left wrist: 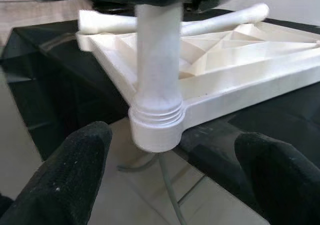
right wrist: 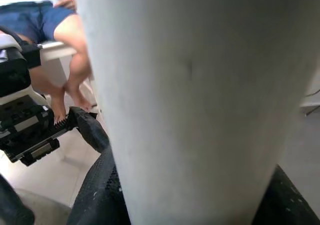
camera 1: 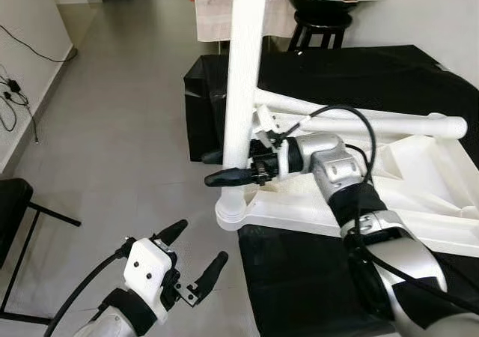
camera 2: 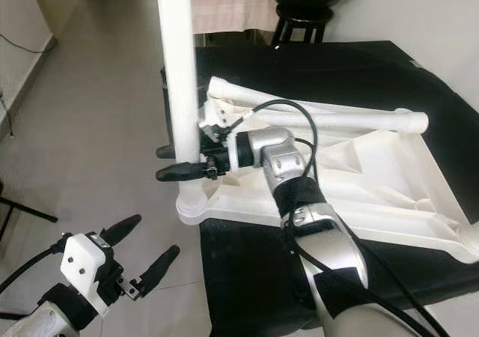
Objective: Building children table
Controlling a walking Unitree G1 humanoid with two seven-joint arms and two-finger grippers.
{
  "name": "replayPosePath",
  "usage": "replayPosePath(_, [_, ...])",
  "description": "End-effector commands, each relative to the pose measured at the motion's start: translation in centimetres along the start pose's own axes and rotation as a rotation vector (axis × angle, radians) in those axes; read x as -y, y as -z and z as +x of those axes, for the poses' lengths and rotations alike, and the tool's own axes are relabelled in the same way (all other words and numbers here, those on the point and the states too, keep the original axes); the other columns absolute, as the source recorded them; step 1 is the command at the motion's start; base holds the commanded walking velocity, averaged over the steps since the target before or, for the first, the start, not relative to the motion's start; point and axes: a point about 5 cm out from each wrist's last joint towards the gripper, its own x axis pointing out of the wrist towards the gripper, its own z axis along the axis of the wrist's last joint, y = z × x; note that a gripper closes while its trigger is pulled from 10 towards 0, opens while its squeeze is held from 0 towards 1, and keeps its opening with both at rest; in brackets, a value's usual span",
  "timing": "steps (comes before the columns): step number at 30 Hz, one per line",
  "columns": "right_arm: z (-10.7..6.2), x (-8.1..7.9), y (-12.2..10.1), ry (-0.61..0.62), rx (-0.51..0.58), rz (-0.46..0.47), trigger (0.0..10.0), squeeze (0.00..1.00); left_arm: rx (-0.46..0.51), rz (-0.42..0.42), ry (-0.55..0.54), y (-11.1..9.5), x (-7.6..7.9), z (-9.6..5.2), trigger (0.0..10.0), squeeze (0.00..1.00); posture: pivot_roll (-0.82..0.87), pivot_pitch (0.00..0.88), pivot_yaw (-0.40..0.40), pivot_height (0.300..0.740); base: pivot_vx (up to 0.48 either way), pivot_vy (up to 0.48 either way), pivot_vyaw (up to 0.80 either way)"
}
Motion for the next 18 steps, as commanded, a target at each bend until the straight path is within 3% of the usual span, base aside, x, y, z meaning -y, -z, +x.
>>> replayPosePath(1, [-1.2, 0.0, 0.0, 0.069, 0.027, -0.017, 0.0, 0.0, -0.003, -0.018, 0.0, 0.1, 0.2, 0.0, 10.0, 0.0, -0.04, 0.117, -0.093, 0.74, 0.0, 0.0, 0.0])
replayPosePath(4, [-1.6, -0.2, 0.3, 0.125, 0.03, -0.024, 0.0, 0.0, -0.003, -0.018, -0.001, 0.1, 0.1, -0.1, 10.0, 0.0, -0.05, 0.121, -0.099, 0.74, 0.0, 0.0, 0.0])
replayPosePath(5, [-1.7, -0.6, 1.0, 0.228, 0.039, 0.001, 0.0, 0.0, -0.003, -0.017, -0.004, 0.0, 0.0, -0.1, 10.0, 0.0, -0.06, 0.124, -0.099, 0.74, 0.0, 0.0, 0.0])
replayPosePath(6, [-1.7, -0.6, 1.0, 0.228, 0.039, 0.001, 0.0, 0.0, -0.003, -0.017, -0.004, 0.0, 0.0, -0.1, 10.0, 0.0, -0.06, 0.124, -0.099, 0.74, 0.0, 0.0, 0.0])
replayPosePath(7, [-1.3, -1.0, 2.2, 0.415, 0.028, 0.046, 0.0, 0.0, -0.003, -0.016, -0.006, 0.0, -0.1, -0.2, 10.0, 0.0, -0.07, 0.126, -0.095, 0.74, 0.0, 0.0, 0.0])
replayPosePath(8, [-1.3, -1.0, 2.2, 0.415, 0.028, 0.046, 0.0, 0.0, -0.003, -0.016, -0.006, 0.0, -0.1, -0.2, 10.0, 0.0, -0.07, 0.126, -0.095, 0.74, 0.0, 0.0, 0.0])
replayPosePath(9, [-1.6, -1.2, 4.1, 0.866, -0.048, 0.117, 0.0, 0.0, -0.005, -0.015, -0.008, 0.0, -0.3, -0.3, 10.0, 0.0, -0.08, 0.129, -0.087, 0.74, 0.0, 0.0, 0.0])
replayPosePath(10, [-1.6, -1.2, 4.1, 0.866, -0.048, 0.117, 0.0, 0.0, -0.005, -0.015, -0.008, 0.0, -0.3, -0.3, 10.0, 0.0, -0.08, 0.129, -0.087, 0.74, 0.0, 0.0, 0.0])
replayPosePath(11, [-1.6, -2.9, 5.4, 1.089, -0.111, 0.133, 0.0, 0.0, -0.007, -0.014, -0.004, 0.0, -0.5, -0.3, 10.0, 0.0, -0.08, 0.131, -0.073, 0.74, 0.0, 0.0, 0.0])
replayPosePath(12, [-1.6, -2.9, 5.4, 1.089, -0.111, 0.133, 0.0, 0.0, -0.007, -0.014, -0.004, 0.0, -0.5, -0.3, 10.0, 0.0, -0.08, 0.131, -0.073, 0.74, 0.0, 0.0, 0.0])
replayPosePath(14, [-0.6, -4.8, 6.3, 1.175, -0.146, 0.16, 0.0, 0.0, -0.014, -0.013, 0.004, 0.1, -0.8, -0.2, 10.0, 0.0, -0.09, 0.113, -0.062, 0.74, 0.0, 0.0, 0.0])
replayPosePath(18, [0.3, -4.9, 6.4, 1.107, -0.138, 0.171, 0.0, 0.0, -0.017, -0.013, 0.009, 0.3, -0.9, -0.1, 10.0, 0.0, -0.08, 0.107, -0.07, 0.74, 0.0, 0.0, 0.0])
